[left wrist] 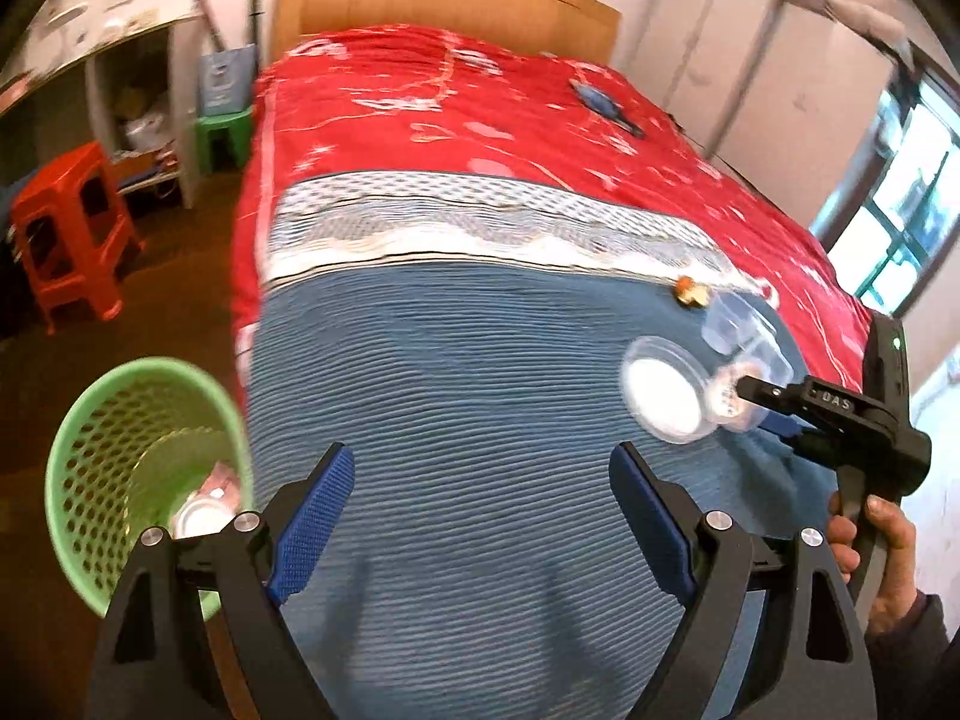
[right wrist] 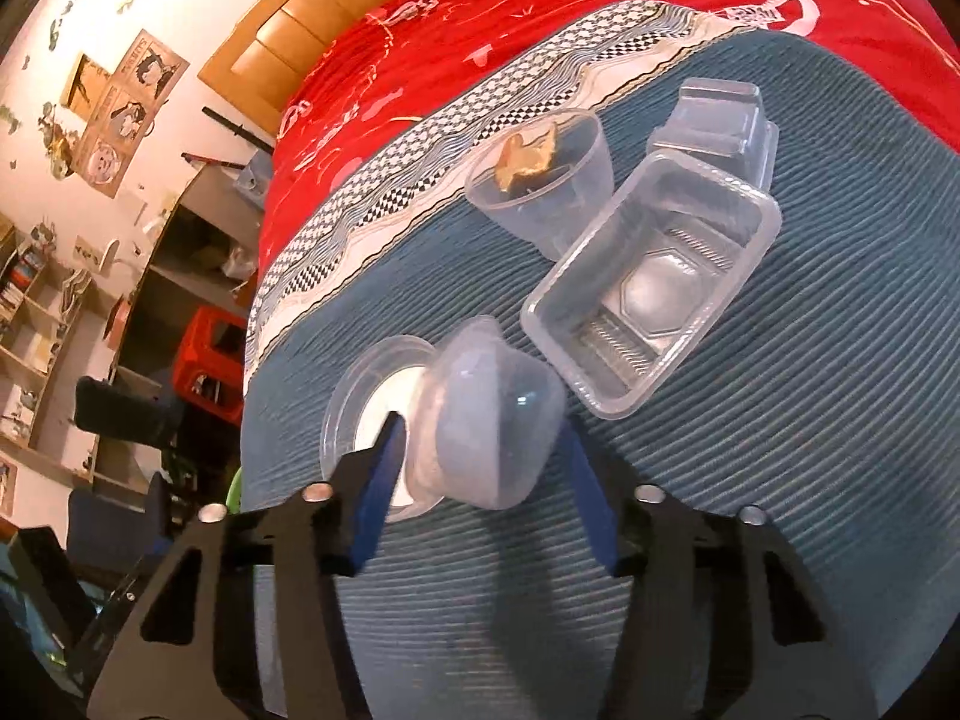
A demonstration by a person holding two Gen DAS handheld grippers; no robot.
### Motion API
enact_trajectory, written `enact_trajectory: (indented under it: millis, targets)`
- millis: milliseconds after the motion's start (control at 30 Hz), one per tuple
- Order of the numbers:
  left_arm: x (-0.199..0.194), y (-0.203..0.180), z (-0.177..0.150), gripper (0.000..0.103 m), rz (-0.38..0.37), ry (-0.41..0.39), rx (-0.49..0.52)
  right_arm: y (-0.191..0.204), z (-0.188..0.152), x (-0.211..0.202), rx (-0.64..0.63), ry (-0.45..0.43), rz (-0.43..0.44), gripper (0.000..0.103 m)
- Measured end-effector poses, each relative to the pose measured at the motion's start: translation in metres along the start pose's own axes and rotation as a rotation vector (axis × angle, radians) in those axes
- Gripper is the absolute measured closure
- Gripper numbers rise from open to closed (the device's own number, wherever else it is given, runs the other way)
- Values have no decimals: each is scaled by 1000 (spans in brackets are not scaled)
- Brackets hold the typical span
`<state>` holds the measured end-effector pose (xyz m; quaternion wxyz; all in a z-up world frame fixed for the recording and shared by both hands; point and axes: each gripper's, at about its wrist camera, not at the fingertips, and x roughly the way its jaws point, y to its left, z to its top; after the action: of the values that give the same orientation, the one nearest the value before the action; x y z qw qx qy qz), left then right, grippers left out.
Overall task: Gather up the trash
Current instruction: 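Grasp the clear dome container with the right tool while the left tool grasps the round clear container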
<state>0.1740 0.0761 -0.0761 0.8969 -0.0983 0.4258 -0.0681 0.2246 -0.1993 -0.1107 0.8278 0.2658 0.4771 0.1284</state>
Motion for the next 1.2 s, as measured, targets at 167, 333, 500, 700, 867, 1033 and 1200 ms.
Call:
enact_trajectory:
  millis: [167,333,500,700,867,1033,1200]
  targets:
    - [25,-40,10,12,-58,33,101,-4,-3,-16,-21,-16,5,55]
    - [55,-85,18,9,-104,74,230,-9,-6,-38,-52,-32,13,58]
    - [86,-119,21,8,-128,127,360,-14,-10,-51,-68,-31,6,58]
    - [114,-143,21,8,-101,155,479,-20,-13,-64,-66,-41,17,58]
    - [129,-148,24,8,-96,181,513,-20,-13,-68,-58,-46,25,58]
    - [143,-147,25,8,-87,205,522,-18,-12,-66,-67,-39,30,59]
    - [147,-147,25,10,-101,190,521,-15,-12,-61,-71,-29,31,59]
